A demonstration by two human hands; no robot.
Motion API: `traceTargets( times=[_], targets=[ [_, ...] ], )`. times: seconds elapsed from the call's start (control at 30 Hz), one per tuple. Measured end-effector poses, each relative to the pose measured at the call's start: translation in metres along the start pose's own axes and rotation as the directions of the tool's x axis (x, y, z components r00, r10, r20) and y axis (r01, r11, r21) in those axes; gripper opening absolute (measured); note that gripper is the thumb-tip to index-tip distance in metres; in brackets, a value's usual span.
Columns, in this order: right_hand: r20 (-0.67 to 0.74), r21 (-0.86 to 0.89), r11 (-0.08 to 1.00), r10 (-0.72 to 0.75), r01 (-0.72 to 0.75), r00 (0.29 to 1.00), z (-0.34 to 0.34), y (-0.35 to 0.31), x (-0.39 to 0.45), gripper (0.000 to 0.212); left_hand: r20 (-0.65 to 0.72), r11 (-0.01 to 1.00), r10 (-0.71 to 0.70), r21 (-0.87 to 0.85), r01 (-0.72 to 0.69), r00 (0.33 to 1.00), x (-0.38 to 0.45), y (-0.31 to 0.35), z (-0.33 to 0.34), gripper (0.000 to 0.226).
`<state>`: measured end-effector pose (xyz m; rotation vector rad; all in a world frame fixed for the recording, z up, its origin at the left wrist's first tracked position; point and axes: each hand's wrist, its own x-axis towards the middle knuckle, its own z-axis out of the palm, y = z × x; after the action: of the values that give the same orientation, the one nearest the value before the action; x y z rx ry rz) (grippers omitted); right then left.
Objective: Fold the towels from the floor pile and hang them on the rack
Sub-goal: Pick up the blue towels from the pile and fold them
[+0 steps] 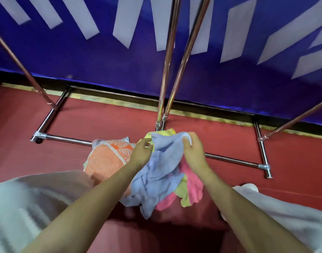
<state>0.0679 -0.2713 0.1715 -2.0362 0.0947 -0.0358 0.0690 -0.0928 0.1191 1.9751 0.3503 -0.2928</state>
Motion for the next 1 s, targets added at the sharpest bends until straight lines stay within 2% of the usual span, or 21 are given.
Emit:
traceTargets(
  times=[0.07, 0.13, 0.23, 0.4, 0.5, 0.6, 0.67, 0.73, 0.83, 0.9, 0.97, 1.0],
  targets=[
    [-0.034, 0.029, 0.996, -0.082, 0.083, 0.996, -0.027, -0.037, -0.001, 0.019, -0.023, 0.992, 0.088, -0.085, -0.089, 0.996, -0.015, 0.035, -0.004, 0.031],
    [-0.04, 0.037, 0.987, -0.153, 0.155, 0.987, -0.052, -0.07, -0.011, 0.022, -0.018, 0.975, 0.165, -0.149, -0.166, 0.986, -0.039, 0.066, -0.009, 0.032],
    [0.073, 0.043, 0.966, -0.257, 0.255, 0.964, -0.081, -0.109, -0.044, 0.011, 0.003, 0.924, 0.296, -0.252, -0.286, 0.955, -0.084, 0.097, -0.011, 0.033],
    [0.23, -0.067, 0.924, -0.353, 0.377, 0.907, -0.106, -0.134, -0.107, 0.017, 0.132, 0.888, 0.334, -0.377, -0.264, 0.933, -0.163, 0.104, 0.007, 0.032],
    [0.257, -0.107, 0.929, -0.318, 0.354, 0.913, -0.111, -0.122, -0.126, 0.013, 0.244, 0.915, 0.327, -0.322, -0.241, 0.913, -0.188, 0.098, 0.016, 0.026],
    [0.251, -0.115, 0.947, -0.265, 0.301, 0.931, -0.112, -0.103, -0.134, 0.012, 0.253, 0.913, 0.281, -0.368, -0.177, 0.926, -0.202, 0.091, 0.018, 0.021],
    [0.211, -0.057, 0.973, -0.205, 0.222, 0.956, -0.109, -0.089, -0.14, 0.013, 0.239, 0.904, 0.262, -0.401, -0.151, 0.935, -0.204, 0.084, 0.019, 0.022],
    [0.18, -0.007, 0.985, -0.17, 0.174, 0.969, -0.104, -0.075, -0.145, 0.016, 0.247, 0.921, 0.255, -0.356, -0.157, 0.935, -0.203, 0.078, 0.02, 0.023],
    [0.157, 0.009, 0.987, -0.163, 0.163, 0.974, -0.098, -0.065, -0.148, 0.02, 0.34, 0.946, 0.249, -0.287, -0.152, 0.907, -0.204, 0.072, 0.021, 0.028],
    [0.159, 0.028, 0.987, -0.162, 0.159, 0.974, -0.095, -0.066, -0.147, 0.022, 0.385, 0.944, 0.201, -0.323, -0.072, 0.901, -0.207, 0.067, 0.024, 0.022],
    [0.152, 0.05, 0.988, -0.153, 0.147, 0.976, -0.093, -0.067, -0.146, 0.021, 0.386, 0.93, 0.161, -0.366, -0.009, 0.908, -0.207, 0.066, 0.027, 0.012],
    [0.141, 0.061, 0.988, -0.148, 0.141, 0.979, -0.093, -0.066, -0.146, 0.021, 0.365, 0.933, 0.161, -0.358, -0.021, 0.917, -0.206, 0.066, 0.028, 0.013]
  ],
)
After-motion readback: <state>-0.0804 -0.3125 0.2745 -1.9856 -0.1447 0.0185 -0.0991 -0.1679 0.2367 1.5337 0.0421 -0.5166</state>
